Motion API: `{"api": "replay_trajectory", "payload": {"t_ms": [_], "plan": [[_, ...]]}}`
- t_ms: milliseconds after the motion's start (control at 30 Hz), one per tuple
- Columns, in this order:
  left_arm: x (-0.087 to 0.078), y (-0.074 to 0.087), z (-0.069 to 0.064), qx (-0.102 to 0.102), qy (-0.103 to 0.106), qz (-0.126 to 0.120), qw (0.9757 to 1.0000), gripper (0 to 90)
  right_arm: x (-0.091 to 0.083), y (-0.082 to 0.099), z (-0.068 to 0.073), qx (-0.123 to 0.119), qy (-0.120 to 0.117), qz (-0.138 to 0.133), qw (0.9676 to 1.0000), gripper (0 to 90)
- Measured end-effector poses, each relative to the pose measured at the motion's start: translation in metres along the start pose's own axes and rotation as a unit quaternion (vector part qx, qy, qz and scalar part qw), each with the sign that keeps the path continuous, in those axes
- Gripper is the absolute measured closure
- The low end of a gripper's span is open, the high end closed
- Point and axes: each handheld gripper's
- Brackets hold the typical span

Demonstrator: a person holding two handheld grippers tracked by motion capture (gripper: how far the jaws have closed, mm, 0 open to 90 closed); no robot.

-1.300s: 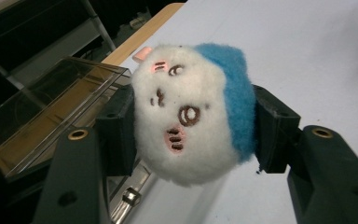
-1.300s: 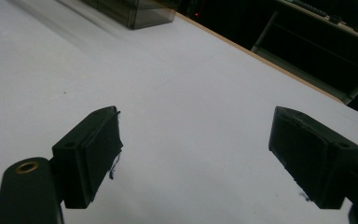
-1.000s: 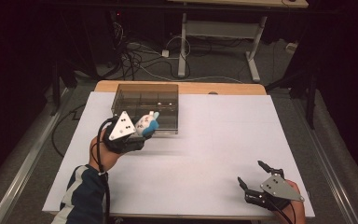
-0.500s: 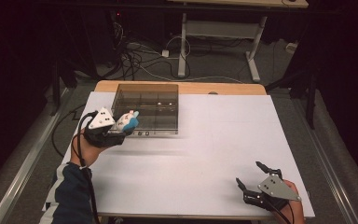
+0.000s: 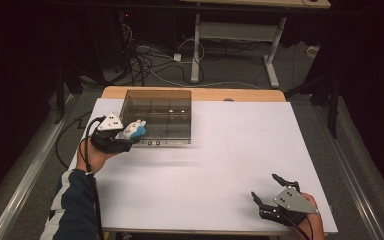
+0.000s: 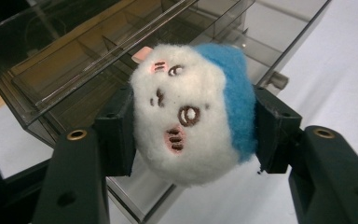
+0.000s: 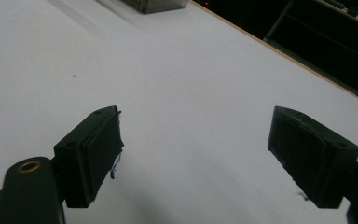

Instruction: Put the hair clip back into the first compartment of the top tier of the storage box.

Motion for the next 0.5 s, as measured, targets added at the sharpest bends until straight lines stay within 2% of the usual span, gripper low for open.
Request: {"api": "replay_trajectory", "payload": {"t_ms": [167,267,400,500], "plan": [[0.002,-0.004,0.001,0.005,0.008,0.000,1.0000,39.4,0.000,0.000,0.000,-0.001,0.001,-0.001,1.0000,17.9],[0.001,-0.005,0.004,-0.005,-0.004,0.002,1.0000,39.4,0.000,0.000,0.001,-0.002,0.000,-0.002,1.0000,18.3],[0.001,-0.003,0.008,-0.015,-0.002,0.003,0.9999,38.2,0.001,0.000,0.001,-0.003,-0.003,-0.002,1.0000,18.3],[0.001,-0.002,0.011,-0.023,-0.012,0.006,0.9996,36.6,0.001,0.000,0.002,-0.005,-0.005,0.001,1.0000,18.3]]}}
Point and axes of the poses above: each handheld gripper's, and its own axes: x roughly forward along the jaws, y roughly out of its underside, z roughly to its left, and after that the axes turned 3 degrees about -z, right-handed
